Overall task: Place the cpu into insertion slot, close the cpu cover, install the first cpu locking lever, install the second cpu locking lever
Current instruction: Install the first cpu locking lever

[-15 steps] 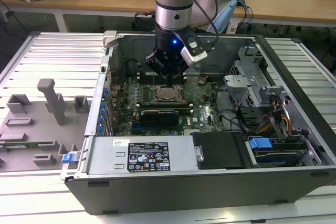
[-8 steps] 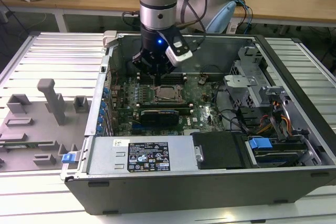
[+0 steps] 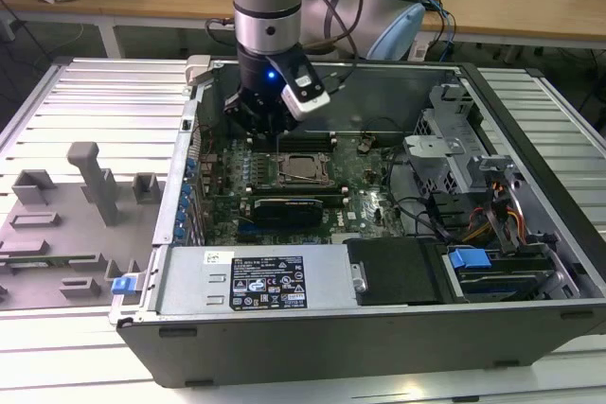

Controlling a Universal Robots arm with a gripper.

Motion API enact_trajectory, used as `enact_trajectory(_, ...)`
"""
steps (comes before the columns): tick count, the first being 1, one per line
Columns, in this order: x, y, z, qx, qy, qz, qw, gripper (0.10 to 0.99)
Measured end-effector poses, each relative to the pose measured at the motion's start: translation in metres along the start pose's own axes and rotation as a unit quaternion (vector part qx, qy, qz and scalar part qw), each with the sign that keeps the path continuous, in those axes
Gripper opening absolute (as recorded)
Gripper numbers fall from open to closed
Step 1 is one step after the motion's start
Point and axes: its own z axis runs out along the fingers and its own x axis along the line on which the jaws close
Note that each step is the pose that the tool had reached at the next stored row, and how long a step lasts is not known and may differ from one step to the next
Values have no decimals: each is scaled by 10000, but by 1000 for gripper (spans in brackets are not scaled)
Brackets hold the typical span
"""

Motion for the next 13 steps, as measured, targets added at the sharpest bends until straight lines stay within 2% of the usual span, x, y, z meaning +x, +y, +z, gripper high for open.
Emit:
enact_trajectory(1,10,1,0,-90,-8,3,10000,106)
enact_trajectory(5,44,3,-1,-505,-45,17,9987,106)
enact_trajectory(6,54,4,-2,-686,-59,24,9976,106)
enact_trajectory(7,57,4,-2,-770,-66,27,9970,106)
enact_trajectory(9,63,4,-2,-969,-83,33,9953,106)
enact_trajectory(13,56,3,-1,-976,-82,33,9952,106)
